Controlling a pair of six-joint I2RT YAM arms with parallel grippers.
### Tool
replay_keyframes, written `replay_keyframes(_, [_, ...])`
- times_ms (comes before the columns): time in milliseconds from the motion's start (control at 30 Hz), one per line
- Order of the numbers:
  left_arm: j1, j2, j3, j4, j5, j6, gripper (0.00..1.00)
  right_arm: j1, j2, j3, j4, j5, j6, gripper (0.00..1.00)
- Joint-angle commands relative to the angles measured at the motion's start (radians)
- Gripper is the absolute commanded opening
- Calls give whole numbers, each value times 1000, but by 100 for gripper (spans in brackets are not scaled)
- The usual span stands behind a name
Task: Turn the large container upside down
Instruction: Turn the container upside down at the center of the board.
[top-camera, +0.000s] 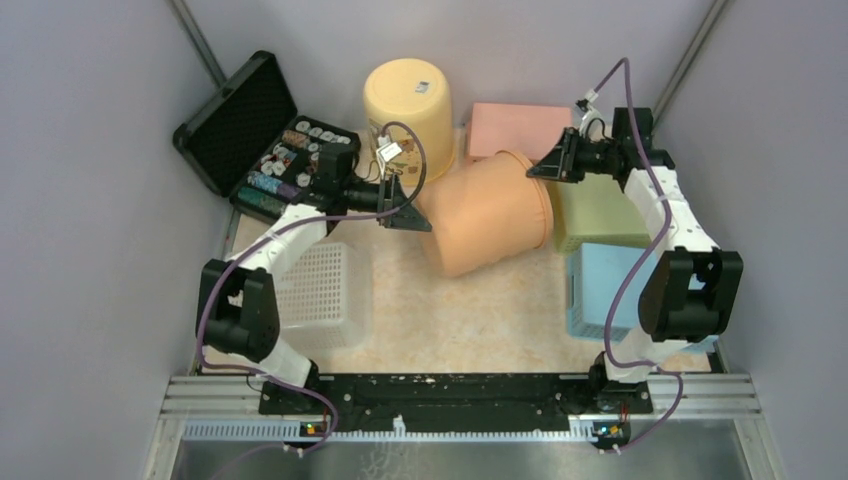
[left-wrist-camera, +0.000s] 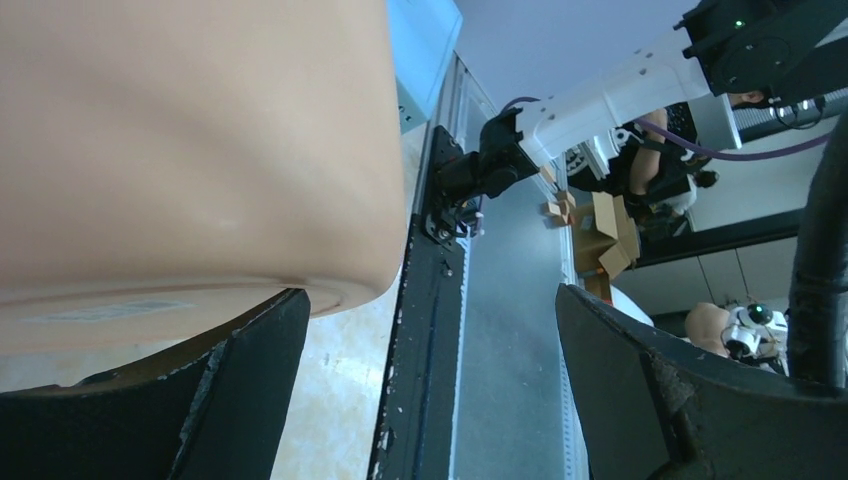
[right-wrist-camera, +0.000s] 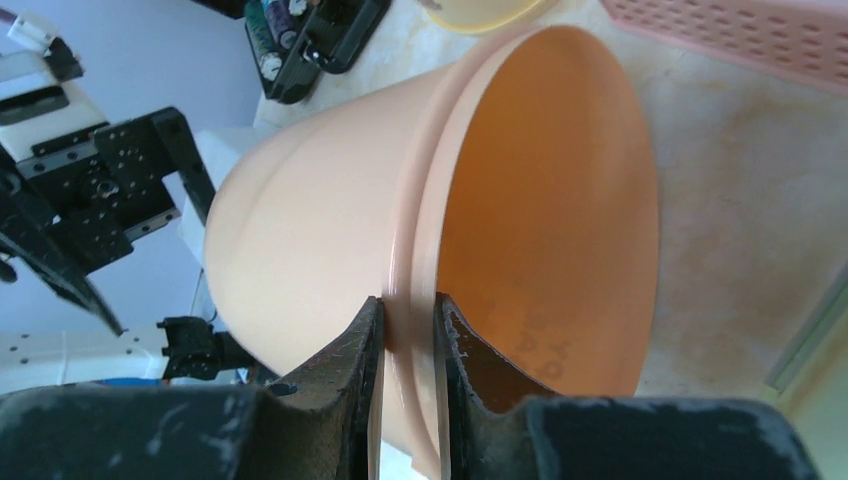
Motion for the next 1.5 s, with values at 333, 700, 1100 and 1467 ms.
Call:
replay_keyframes(333, [-104,-70,84,326,22,-142,99,52,32,-50,-21,-91,19,14])
replay_keyframes(700, [-102,-102,126,329,-12,-151,99,53,53,-61,-16,-103,14,14])
replay_keyframes(1100, [-100,-102,122,255,-78,-83,99,56,65,-103,-1,-99,-22,17])
replay_keyframes(1467, [-98,-85,168,239,-89,-69,99,69,93,-106,16,-107,-35,19])
